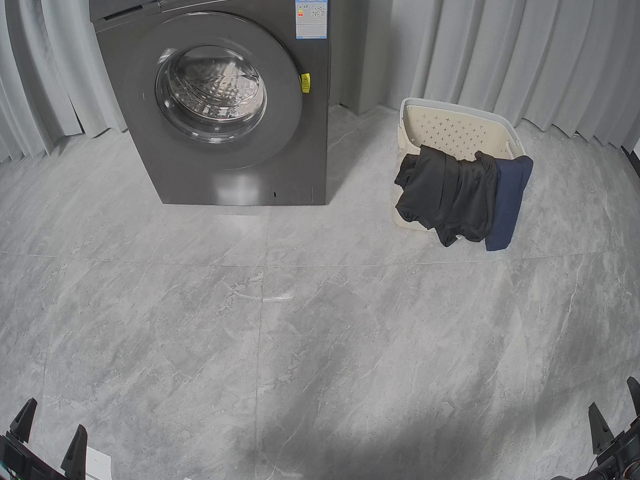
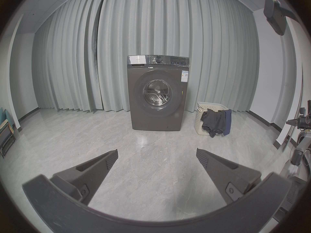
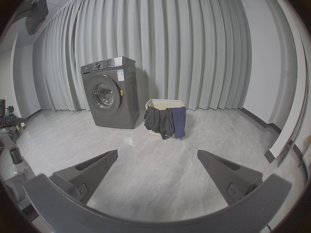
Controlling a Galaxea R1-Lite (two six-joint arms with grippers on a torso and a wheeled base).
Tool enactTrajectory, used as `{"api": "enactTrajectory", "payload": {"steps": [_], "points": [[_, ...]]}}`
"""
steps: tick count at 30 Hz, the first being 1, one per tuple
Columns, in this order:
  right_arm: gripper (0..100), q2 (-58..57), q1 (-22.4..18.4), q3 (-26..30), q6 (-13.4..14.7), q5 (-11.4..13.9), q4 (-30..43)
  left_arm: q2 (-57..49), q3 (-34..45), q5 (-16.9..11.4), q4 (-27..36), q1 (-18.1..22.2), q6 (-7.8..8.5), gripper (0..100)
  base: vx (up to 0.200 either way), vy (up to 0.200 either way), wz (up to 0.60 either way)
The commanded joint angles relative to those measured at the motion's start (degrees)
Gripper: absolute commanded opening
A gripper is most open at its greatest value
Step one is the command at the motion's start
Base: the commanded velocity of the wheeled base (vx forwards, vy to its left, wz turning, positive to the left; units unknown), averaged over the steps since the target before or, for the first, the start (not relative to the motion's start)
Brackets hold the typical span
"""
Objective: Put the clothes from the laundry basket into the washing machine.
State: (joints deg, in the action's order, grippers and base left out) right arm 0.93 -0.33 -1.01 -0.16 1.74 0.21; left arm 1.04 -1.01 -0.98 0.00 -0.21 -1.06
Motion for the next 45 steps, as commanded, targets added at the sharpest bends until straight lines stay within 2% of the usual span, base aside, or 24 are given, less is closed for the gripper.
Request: {"api": "enactTrajectory", "payload": {"steps": [1,18,39,45], "points": [[100,-0.9,0.0,0.9,0.0,0.0,0.0,-0.9,0.9,0.0,0.0,0.0,0.01,100,0.0,0.0,0.0],[100,-0.9,0.0,0.9,0.0,0.0,0.0,-0.9,0.9,0.0,0.0,-0.1,-0.08,100,0.0,0.0,0.0],[100,-0.9,0.0,0.9,0.1,0.0,0.0,-0.9,0.9,0.1,0.0,-0.1,-0.35,100,0.2,0.0,0.0],[100,-0.9,0.0,0.9,0.1,0.0,0.0,-0.9,0.9,0.1,0.0,-0.1,-0.35,100,0.0,0.0,0.0]]}}
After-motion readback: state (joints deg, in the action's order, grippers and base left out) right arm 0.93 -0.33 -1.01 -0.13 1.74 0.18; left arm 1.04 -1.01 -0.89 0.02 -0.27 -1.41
